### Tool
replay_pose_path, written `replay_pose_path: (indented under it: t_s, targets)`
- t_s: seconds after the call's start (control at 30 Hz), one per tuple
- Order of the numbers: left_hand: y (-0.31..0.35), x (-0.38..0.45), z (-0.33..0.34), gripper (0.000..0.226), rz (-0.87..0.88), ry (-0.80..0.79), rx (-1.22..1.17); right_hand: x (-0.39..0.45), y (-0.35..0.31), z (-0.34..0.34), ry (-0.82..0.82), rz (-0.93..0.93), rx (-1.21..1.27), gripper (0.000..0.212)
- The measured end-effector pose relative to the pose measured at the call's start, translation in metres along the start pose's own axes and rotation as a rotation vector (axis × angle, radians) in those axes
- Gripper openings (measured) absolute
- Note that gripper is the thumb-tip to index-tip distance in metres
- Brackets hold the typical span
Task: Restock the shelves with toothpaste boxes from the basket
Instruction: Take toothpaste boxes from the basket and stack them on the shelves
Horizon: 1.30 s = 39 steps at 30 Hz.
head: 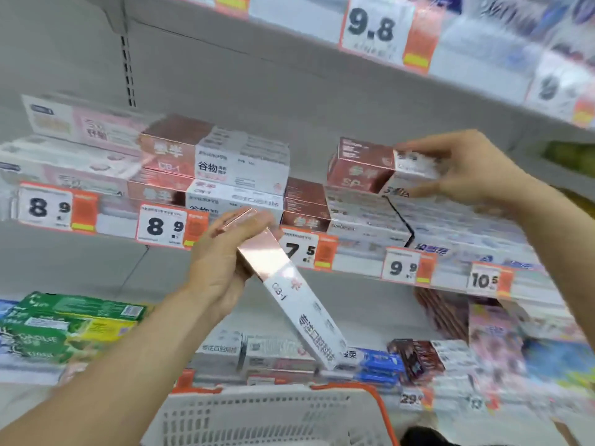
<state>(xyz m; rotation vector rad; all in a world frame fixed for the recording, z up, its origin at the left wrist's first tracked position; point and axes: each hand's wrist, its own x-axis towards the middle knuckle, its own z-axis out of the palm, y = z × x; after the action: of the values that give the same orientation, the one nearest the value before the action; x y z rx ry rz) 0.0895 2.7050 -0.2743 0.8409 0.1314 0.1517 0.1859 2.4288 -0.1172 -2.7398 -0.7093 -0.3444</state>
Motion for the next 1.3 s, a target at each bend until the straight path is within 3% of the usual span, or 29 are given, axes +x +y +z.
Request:
replay_pose_path:
  t_s: [0.3, 0.4, 0.6, 0.77, 0.97, 1.1, 1.23, 1.3]
  targets:
    - [-0.002, 0.010, -0.004, 0.069, -0.021, -0.090, -0.072, 0.116, 0.047, 0.056, -0.080, 0.078, -0.364, 0.067]
    - [0.006, 0.018, -0.007, 0.040, -0.031, -0.138, -0.092, 0.143, 0.052, 0.078, -0.163, 0.147, -0.195, 0.077]
    - [0.015, 0.033, -0.015, 0.025, -0.008, -0.174, -0.111, 0.175, 0.060, 0.113, -0.316, 0.206, -0.044, 0.082]
    - [0.013, 0.040, -0.013, 0.038, 0.001, -0.126, -0.083, 0.191, 0.069, 0.131, -0.435, 0.230, -0.049, 0.060]
    - [0.011, 0.039, -0.003, 0.003, 0.024, -0.048, -0.043, 0.186, 0.066, 0.119, -0.546, 0.268, 0.130, 0.043]
    - [0.011, 0.038, -0.003, 0.008, 0.030, -0.019, -0.040, 0.179, 0.068, 0.119, -0.577, 0.274, 0.178, 0.034]
    - [0.011, 0.035, -0.005, 0.053, 0.010, -0.003, -0.041, 0.171, 0.071, 0.116, -0.597, 0.287, 0.203, 0.028]
    - [0.013, 0.034, -0.004, 0.059, 0.004, 0.017, -0.052, 0.164, 0.064, 0.115, -0.559, 0.259, 0.181, 0.031]
